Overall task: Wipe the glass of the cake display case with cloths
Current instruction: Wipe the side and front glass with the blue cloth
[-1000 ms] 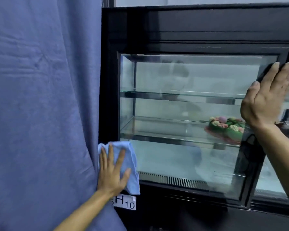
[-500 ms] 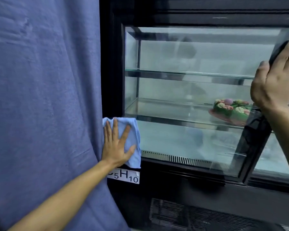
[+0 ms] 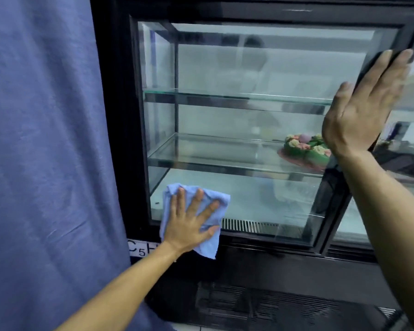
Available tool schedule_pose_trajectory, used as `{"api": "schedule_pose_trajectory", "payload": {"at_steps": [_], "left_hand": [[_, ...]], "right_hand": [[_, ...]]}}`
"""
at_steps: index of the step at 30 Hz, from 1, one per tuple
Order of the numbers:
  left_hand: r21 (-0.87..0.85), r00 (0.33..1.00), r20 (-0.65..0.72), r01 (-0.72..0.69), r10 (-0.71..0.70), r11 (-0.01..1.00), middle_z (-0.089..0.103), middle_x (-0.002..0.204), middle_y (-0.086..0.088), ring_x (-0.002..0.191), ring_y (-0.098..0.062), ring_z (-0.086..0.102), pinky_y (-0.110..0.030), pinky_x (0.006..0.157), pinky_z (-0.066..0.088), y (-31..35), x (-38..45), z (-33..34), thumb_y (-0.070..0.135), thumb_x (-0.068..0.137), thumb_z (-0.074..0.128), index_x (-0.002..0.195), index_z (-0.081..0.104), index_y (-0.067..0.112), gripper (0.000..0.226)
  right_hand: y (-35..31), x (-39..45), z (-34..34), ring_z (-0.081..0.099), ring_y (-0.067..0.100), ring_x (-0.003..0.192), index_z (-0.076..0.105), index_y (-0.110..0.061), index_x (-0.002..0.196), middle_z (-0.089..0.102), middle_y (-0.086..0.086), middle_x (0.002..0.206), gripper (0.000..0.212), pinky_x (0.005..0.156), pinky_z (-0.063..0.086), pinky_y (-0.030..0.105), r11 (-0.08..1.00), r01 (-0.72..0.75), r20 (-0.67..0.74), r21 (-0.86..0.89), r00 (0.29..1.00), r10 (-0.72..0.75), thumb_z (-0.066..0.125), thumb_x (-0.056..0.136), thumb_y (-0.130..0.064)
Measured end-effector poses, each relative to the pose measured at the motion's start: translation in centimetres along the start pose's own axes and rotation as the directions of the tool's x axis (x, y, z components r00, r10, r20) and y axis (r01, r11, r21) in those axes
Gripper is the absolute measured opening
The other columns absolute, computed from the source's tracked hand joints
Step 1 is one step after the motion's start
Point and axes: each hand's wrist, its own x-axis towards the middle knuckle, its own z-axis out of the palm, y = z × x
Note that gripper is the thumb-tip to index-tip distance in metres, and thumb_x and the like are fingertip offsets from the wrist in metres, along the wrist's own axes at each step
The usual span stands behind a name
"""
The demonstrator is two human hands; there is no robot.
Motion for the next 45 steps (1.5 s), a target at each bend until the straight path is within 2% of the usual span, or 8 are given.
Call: {"api": "schedule_pose_trajectory", "payload": {"at_steps": [6,14,18,21,26,33,41,45], "left_hand": [[-0.007,0.977,-0.015,-0.213,0.213,0.977,0.000,0.174,-0.003,0.158,-0.045,-0.004,-0.060,0.127,-0.002,13.5,3.8,2.1,0.073,0.098,0.039,0.158,0.033,0.046,0.066],[0.075,0.894,-0.034,-0.443,0.447,0.893,0.016,0.172,-0.004,0.158,-0.043,0.002,-0.058,0.128,0.001,19.5,7.1,2.3,0.063,0.100,0.048,0.160,0.032,0.040,0.066],[0.038,0.899,-0.001,-0.437,0.437,0.899,0.022,0.171,0.001,0.159,-0.041,-0.003,-0.056,0.127,-0.007,24.2,10.0,1.9,0.063,0.095,0.051,0.161,0.033,0.037,0.074],[0.049,0.891,-0.029,-0.451,0.453,0.891,0.024,0.171,0.004,0.160,-0.036,-0.001,-0.053,0.128,-0.007,24.7,10.8,1.5,0.066,0.090,0.057,0.159,0.037,0.036,0.078],[-0.062,0.969,-0.244,0.013,-0.028,0.998,0.027,0.168,-0.001,0.158,-0.042,0.010,-0.057,0.127,0.007,26.2,17.6,-1.3,0.069,0.090,0.059,0.153,0.047,0.038,0.072],[-0.097,0.835,-0.335,0.430,-0.436,0.898,0.016,0.172,-0.010,0.156,-0.049,0.009,-0.060,0.127,0.008,24.8,33.1,-9.7,0.072,0.100,0.035,0.164,0.024,0.034,0.075],[-0.163,0.744,-0.406,0.512,-0.531,0.843,0.005,0.174,-0.008,0.157,-0.050,0.000,-0.062,0.126,0.005,22.6,47.5,-17.0,0.071,0.101,0.020,0.165,0.010,0.038,0.073],[0.019,0.899,-0.383,0.237,-0.212,0.971,0.005,0.174,-0.008,0.156,-0.050,0.001,-0.062,0.126,0.001,26.0,48.7,-17.0,0.070,0.102,0.019,0.165,0.012,0.040,0.069]], "right_hand": [[2.2,0.1,-0.5,0.007,0.049,0.155,0.014,0.005,0.160,0.008,0.036,0.165,0.066,0.129,0.001,0.048,0.983,0.143,0.091,0.115,0.984,-0.153,0.030,0.112,-0.037],[3.4,0.4,-1.3,0.005,0.044,0.157,0.015,0.002,0.162,0.007,0.030,0.168,0.068,0.130,0.002,0.048,0.957,0.150,0.160,0.250,0.968,-0.194,0.036,0.108,-0.034],[7.9,1.6,-2.9,0.002,0.033,0.159,0.012,-0.004,0.164,0.004,0.019,0.171,0.064,0.130,0.003,0.047,0.905,0.260,0.252,0.337,0.901,-0.352,0.036,0.108,-0.024],[14.3,2.2,-3.5,-0.005,0.026,0.160,0.007,-0.011,0.165,0.001,0.008,0.173,0.061,0.130,0.002,0.048,0.927,0.177,0.344,0.331,0.892,-0.293,0.028,0.111,-0.029],[20.9,0.9,-2.2,-0.004,0.025,0.160,0.006,-0.014,0.165,0.000,0.007,0.174,0.060,0.129,-0.006,0.039,0.902,0.367,0.394,0.226,0.813,-0.429,0.026,0.111,-0.030],[21.7,0.7,-1.7,0.005,0.031,0.160,0.014,-0.006,0.164,0.008,0.014,0.172,0.060,0.129,0.012,0.051,0.873,0.427,0.352,0.236,0.800,-0.486,0.030,0.110,-0.029],[21.8,0.5,-1.5,0.008,0.030,0.160,0.017,-0.006,0.163,0.008,0.012,0.172,0.059,0.129,0.015,0.049,0.867,0.447,0.319,0.221,0.807,-0.497,0.026,0.111,-0.033],[21.8,0.0,-1.5,0.005,0.027,0.160,0.015,-0.008,0.164,0.006,0.011,0.173,0.062,0.130,0.010,0.047,0.883,0.417,0.303,0.218,0.831,-0.467,0.033,0.109,-0.032]]}}
